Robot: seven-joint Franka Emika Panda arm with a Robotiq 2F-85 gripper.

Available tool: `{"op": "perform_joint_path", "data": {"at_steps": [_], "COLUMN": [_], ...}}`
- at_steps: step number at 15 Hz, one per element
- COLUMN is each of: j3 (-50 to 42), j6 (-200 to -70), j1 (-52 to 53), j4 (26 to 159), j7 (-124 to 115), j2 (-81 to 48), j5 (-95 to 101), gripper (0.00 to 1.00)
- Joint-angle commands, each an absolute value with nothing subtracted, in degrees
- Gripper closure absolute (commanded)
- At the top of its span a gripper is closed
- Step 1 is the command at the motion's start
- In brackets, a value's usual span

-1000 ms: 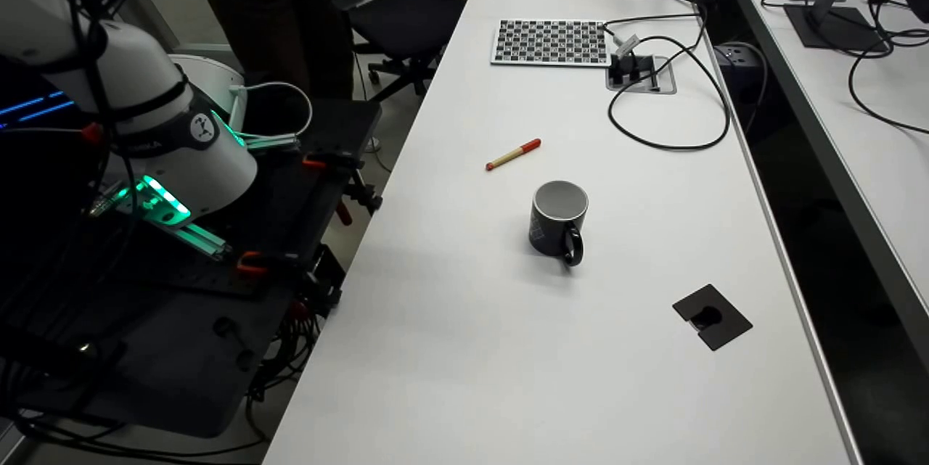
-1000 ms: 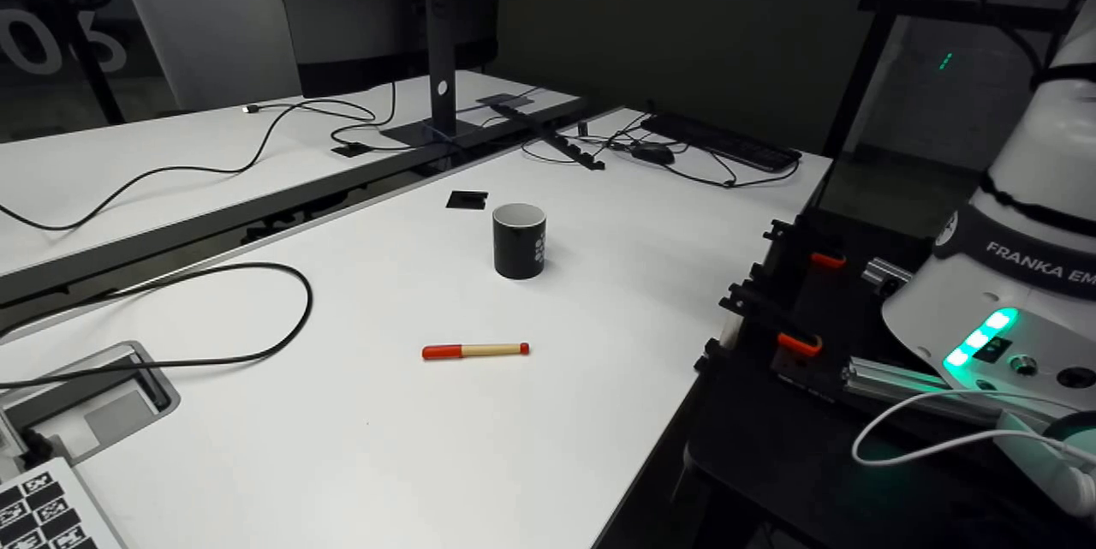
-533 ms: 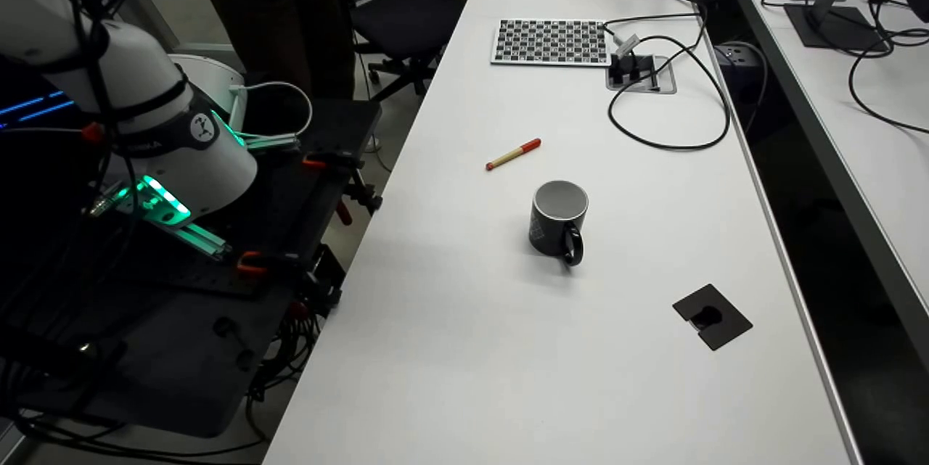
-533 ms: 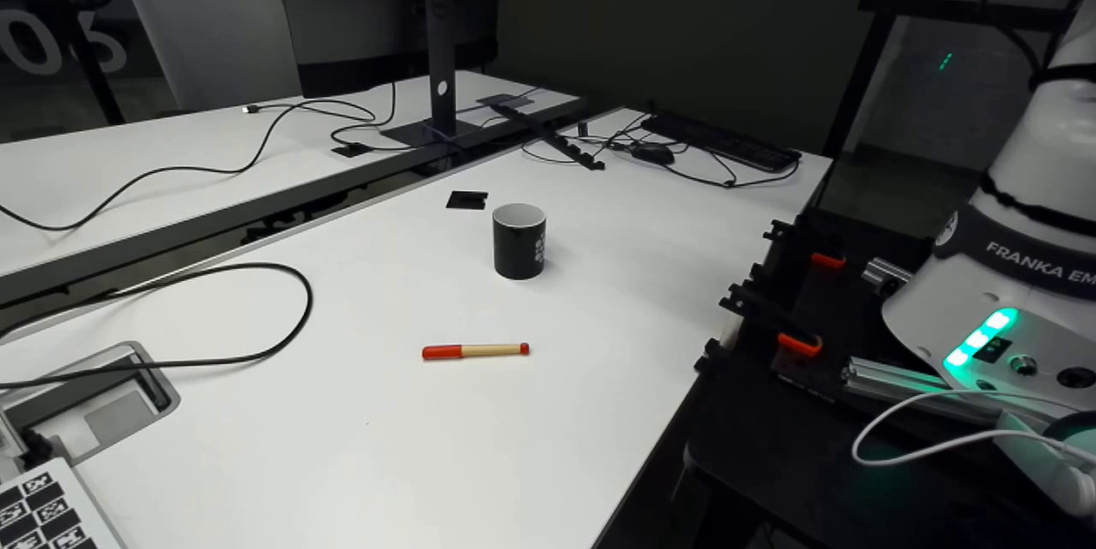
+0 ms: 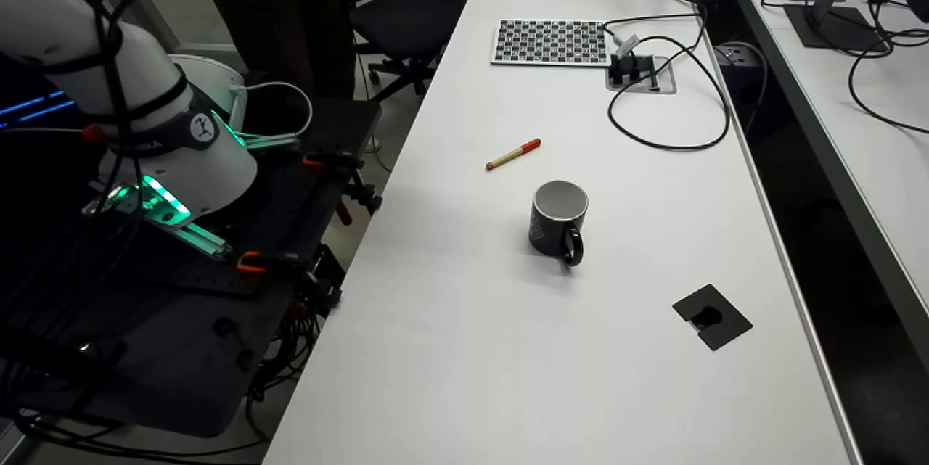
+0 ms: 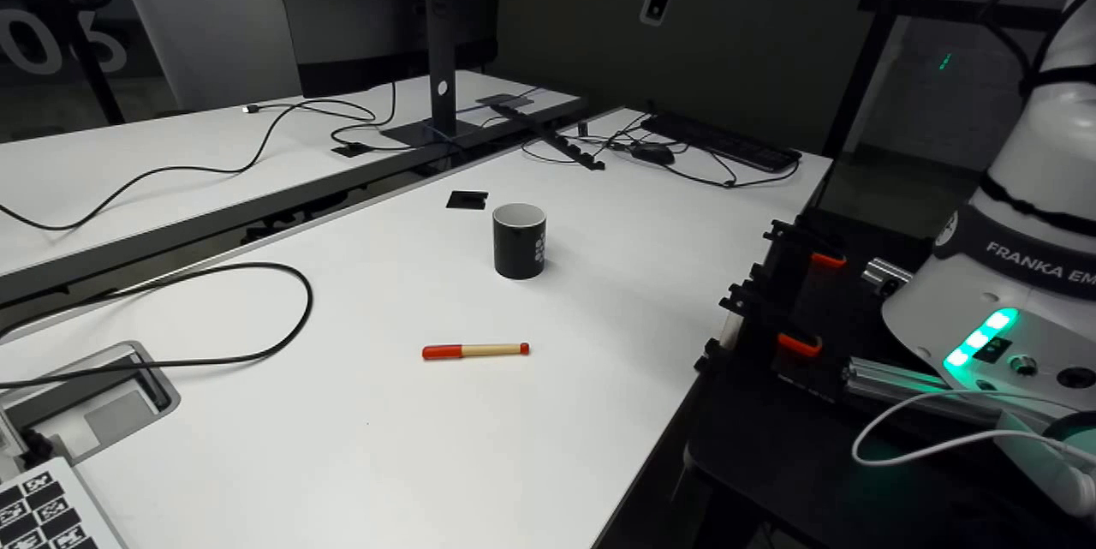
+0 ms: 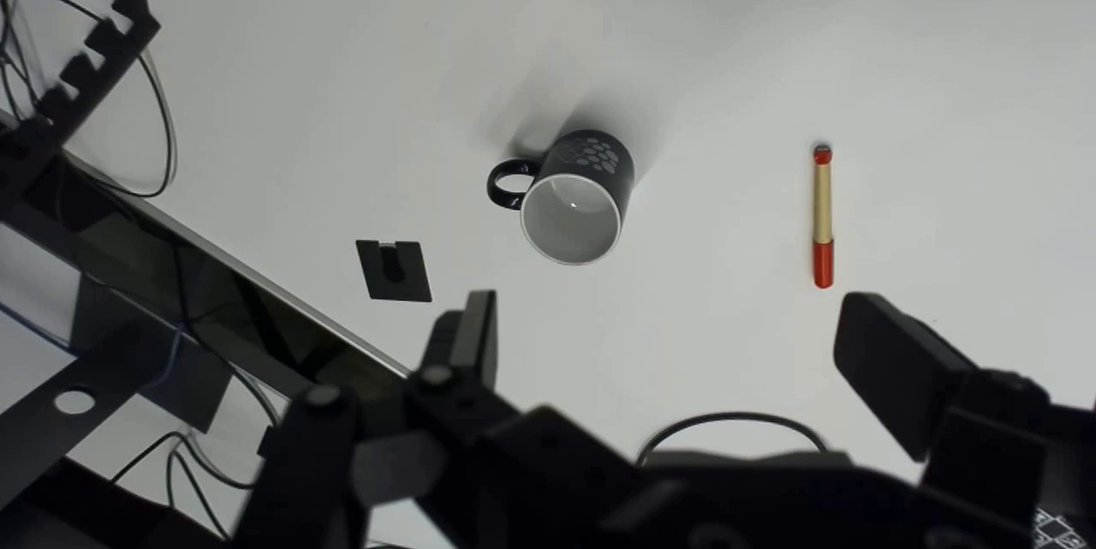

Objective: Pick up the pen and put it in the mug

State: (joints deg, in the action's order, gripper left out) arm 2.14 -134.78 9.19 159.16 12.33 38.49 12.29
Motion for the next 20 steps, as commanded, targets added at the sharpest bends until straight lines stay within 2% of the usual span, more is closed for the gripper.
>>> {"op": "perform_joint_path", "data": {"at_steps": [1,11,20], "j3": [2.9,1.9,3.3], "j6": [-134.6,-138.4,-126.9], "j1": [8.8,16.5,18.3], "j4": [158.8,153.3,137.7], "j7": [12.6,21.5,39.3], "j2": [37.7,27.5,9.4], "j5": [11.9,6.6,6.1], "gripper": [0.00,0.00,0.00]}}
